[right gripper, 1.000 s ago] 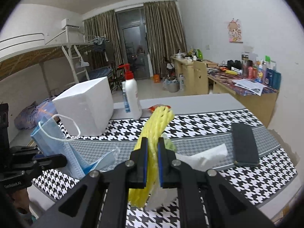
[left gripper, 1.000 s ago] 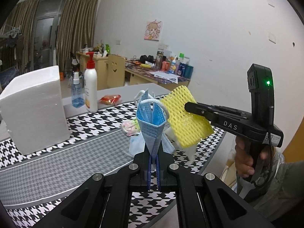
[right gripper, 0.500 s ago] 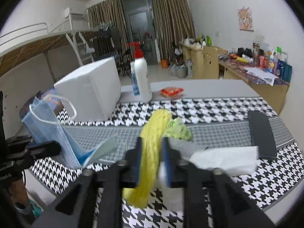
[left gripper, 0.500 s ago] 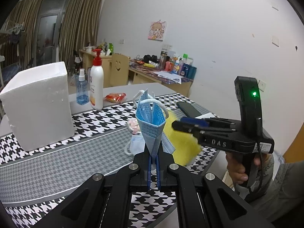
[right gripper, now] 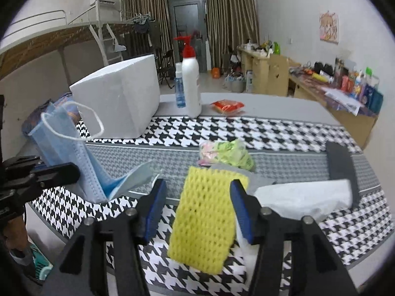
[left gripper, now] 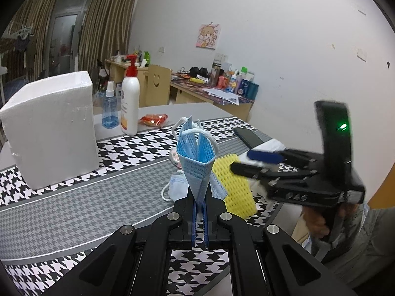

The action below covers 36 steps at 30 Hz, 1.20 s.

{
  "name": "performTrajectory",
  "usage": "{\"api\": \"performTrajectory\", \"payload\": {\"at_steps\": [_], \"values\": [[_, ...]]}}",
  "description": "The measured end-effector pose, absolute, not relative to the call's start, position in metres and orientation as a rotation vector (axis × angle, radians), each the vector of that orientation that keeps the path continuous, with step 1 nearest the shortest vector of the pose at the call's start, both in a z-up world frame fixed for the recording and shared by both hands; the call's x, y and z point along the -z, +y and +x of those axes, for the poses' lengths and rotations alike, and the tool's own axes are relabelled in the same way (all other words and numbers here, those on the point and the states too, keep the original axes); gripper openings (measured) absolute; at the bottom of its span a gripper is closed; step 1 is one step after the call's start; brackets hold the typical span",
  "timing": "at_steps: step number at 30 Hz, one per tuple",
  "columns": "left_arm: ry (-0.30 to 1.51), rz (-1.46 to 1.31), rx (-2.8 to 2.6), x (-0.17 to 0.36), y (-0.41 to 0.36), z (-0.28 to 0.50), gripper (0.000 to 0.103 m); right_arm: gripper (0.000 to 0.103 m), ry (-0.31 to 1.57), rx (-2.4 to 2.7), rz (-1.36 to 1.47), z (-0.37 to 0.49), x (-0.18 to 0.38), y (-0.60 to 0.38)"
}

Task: Organize soft objects
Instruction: 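Grasp the white tissue with the right gripper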

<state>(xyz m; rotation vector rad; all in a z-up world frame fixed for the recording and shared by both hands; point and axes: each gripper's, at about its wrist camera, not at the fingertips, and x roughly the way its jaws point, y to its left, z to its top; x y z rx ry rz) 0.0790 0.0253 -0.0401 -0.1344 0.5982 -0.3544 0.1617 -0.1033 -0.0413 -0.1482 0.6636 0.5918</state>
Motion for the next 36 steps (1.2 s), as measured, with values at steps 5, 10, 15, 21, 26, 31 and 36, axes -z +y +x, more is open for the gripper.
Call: {"api": "performTrajectory", "payload": {"at_steps": [5, 10, 15, 21, 26, 31, 36], "values": [[0.596, -0.135, 0.384, 0.042, 0.020, 0.080, 0.004, 0.067, 0.594, -0.528, -0.166, 0.152, 0.023, -0.123], [0.604, -0.131, 0.403, 0.044, 0.015, 0.083, 0.004, 0.067, 0.604, -0.447, -0.153, 0.157, 0.027, -0.143], [0.598, -0.115, 0.397, 0.043, 0.013, 0.085, 0.004, 0.067, 0.665, -0.383, -0.123, 0.169, 0.048, -0.158], [0.579, -0.092, 0.351, 0.040, 0.013, 0.088, 0.004, 0.067, 0.704, -0.339, -0.099, 0.182, 0.062, -0.171], [0.572, -0.077, 0.328, 0.040, 0.012, 0.091, 0.004, 0.067, 0.770, -0.275, -0.079, 0.196, 0.080, -0.177], [0.581, -0.075, 0.322, 0.043, 0.014, 0.095, 0.004, 0.067, 0.839, -0.236, -0.058, 0.209, 0.097, -0.183], [0.589, -0.083, 0.319, 0.045, 0.017, 0.099, 0.004, 0.067, 0.891, -0.227, -0.088, 0.214, 0.108, -0.177]]}}
